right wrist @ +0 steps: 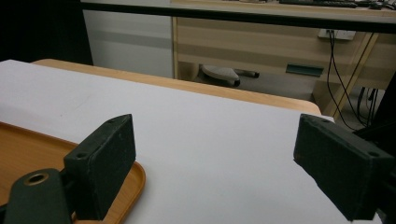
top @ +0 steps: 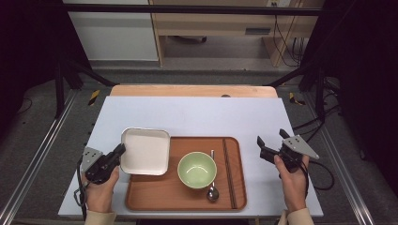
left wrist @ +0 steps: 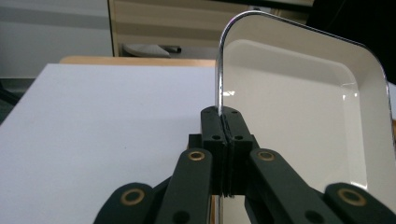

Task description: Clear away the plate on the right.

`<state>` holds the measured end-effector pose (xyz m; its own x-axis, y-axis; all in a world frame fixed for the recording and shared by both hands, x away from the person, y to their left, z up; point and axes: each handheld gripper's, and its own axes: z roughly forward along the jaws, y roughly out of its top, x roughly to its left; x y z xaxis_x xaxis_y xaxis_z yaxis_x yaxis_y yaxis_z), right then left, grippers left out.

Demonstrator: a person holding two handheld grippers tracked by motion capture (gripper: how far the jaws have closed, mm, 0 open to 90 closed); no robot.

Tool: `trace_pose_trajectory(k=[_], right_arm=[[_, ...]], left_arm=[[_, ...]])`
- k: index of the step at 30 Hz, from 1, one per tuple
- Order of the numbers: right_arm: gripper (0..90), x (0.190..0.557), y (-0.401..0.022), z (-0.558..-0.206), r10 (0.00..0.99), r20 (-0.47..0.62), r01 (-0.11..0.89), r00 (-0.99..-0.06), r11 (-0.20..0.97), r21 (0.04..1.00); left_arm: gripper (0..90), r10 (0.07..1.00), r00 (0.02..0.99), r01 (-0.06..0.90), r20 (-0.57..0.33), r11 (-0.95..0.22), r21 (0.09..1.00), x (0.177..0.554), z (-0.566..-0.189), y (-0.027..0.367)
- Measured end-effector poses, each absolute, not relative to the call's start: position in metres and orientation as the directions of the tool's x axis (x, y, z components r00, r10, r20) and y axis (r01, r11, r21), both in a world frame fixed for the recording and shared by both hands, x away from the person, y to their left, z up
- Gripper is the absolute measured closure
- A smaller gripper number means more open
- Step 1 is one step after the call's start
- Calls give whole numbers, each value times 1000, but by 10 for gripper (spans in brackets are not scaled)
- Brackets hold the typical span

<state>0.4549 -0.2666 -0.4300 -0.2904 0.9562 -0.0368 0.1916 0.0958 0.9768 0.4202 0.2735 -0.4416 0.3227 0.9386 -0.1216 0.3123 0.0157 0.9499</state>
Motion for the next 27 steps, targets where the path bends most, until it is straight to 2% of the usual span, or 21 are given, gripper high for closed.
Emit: trace_pose_trajectory(k=[5, 13, 18, 27], right_arm=[[131, 457, -267, -432, 955, -26, 202, -297, 90, 975], [131, 457, -266, -432, 953, -17, 215, -304, 86, 973], [131, 458, -266, -433, 952, -17, 218, -306, 88, 972], [131, 459, -266, -434, 951, -17, 220, -308, 88, 971]], left_arm=[[889, 927, 344, 348, -153, 26, 937, 426, -449, 271], [889, 917, 362, 373, -165, 20, 928, 433, -452, 270], [889, 915, 379, 382, -140, -17, 924, 436, -452, 264], [885, 901, 395, 426, -180, -6, 905, 445, -457, 263]])
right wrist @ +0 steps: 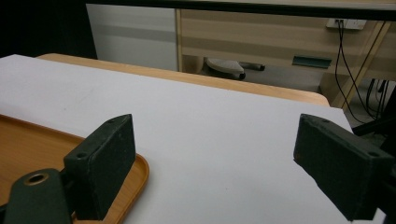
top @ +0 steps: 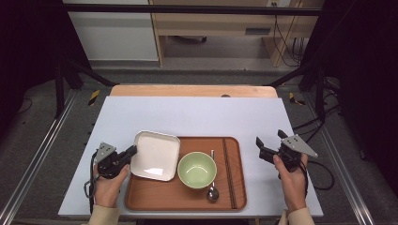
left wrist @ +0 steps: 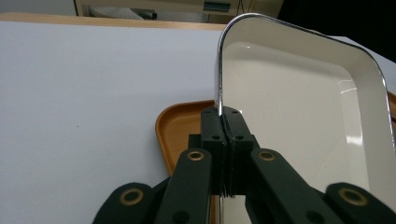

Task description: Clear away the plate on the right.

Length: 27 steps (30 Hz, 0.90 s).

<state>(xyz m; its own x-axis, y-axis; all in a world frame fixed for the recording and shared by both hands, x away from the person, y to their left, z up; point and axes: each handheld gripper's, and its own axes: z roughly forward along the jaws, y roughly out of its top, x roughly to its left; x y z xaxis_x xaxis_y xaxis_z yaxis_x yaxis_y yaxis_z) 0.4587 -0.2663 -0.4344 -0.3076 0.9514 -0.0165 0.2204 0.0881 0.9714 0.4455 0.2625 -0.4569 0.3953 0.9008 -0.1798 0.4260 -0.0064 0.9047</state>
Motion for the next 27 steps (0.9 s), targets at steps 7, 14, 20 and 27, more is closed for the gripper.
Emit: trace_pose_trajectory(k=[7, 14, 20, 27], right_arm=[[130, 460, -265, -435, 950, -16, 238, -312, 95, 967], [126, 460, -266, -437, 949, -11, 248, -315, 94, 964], [124, 461, -265, -437, 948, 3, 260, -319, 84, 962], [124, 461, -266, -438, 947, -1, 258, -320, 88, 962]], left_arm=[[884, 895, 410, 468, -177, -40, 883, 453, -461, 259], [882, 890, 414, 496, -190, -46, 867, 454, -466, 257], [884, 887, 429, 513, -173, -82, 854, 456, -470, 253], [881, 880, 443, 528, -171, -102, 843, 457, -475, 249]])
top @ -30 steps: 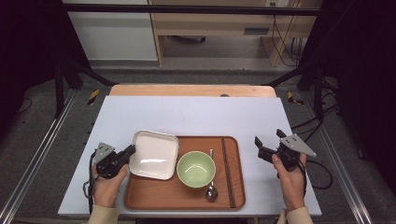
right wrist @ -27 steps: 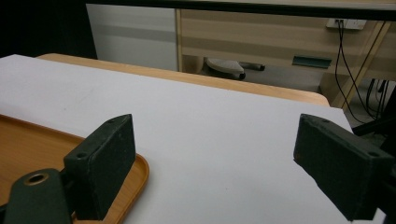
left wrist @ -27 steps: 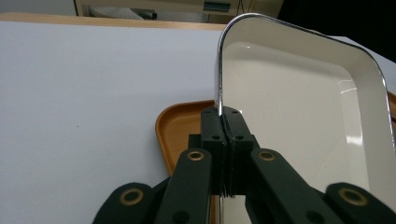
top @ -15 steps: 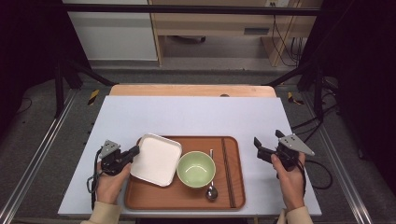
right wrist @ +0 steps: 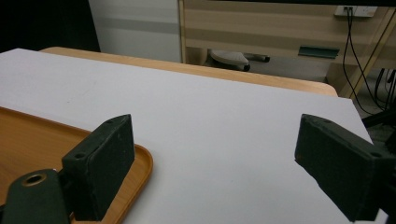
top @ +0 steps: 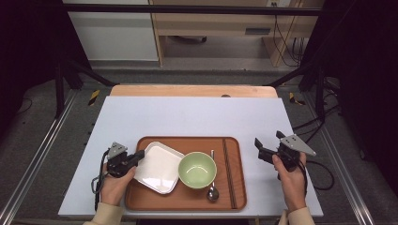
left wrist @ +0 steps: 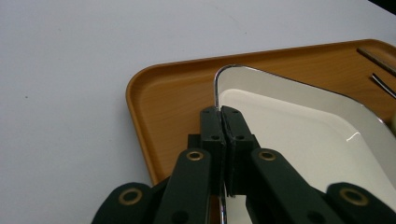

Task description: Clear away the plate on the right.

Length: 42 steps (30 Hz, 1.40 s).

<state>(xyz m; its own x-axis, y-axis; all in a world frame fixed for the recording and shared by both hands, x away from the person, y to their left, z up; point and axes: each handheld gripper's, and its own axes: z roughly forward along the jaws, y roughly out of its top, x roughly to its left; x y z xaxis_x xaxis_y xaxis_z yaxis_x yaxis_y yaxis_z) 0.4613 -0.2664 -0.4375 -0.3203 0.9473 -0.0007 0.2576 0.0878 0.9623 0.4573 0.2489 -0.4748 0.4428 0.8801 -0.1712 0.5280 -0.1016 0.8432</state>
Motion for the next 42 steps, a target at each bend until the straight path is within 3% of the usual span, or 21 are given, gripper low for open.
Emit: trace_pose_trajectory(k=[27, 42], right_arm=[[121, 461, -267, -437, 948, 13, 269, -319, 77, 960], [118, 461, -267, -437, 947, 14, 268, -320, 76, 960]], left_arm=[[874, 885, 444, 536, -141, -136, 833, 455, -478, 251], [728, 881, 462, 447, -99, -134, 885, 452, -467, 248]])
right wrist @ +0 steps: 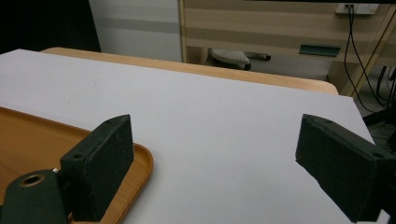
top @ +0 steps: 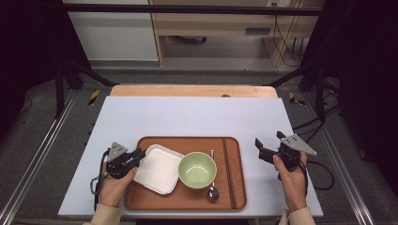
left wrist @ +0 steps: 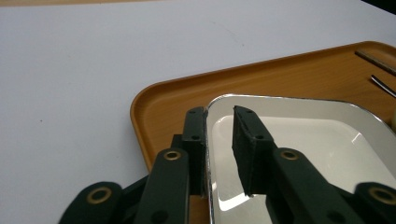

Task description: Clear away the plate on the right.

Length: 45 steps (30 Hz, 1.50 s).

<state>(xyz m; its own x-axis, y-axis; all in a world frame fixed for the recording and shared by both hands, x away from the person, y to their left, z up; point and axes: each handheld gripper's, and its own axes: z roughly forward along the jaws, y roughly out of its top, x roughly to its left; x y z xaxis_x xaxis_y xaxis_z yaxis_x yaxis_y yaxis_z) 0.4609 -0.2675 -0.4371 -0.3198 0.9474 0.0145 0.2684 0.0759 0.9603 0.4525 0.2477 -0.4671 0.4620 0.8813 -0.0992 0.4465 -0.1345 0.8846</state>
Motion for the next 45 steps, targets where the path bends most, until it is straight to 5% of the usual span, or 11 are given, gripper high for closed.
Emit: trace_pose_trajectory(k=[7, 17, 33, 45], right_arm=[[116, 461, -267, -437, 947, 18, 271, -320, 74, 960], [96, 459, -264, -434, 935, 37, 246, -352, 54, 968], [71, 456, -245, -428, 903, 48, 235, -426, 59, 970], [65, 453, -225, -427, 868, 28, 227, -496, 98, 969]], left_arm=[[599, 877, 474, 402, -81, -134, 906, 453, -461, 248], [231, 830, 556, 285, -45, -140, 948, 452, -443, 253], [67, 771, 636, 185, 0, -153, 971, 445, -424, 262], [38, 735, 677, 118, 48, -172, 978, 440, -414, 276]])
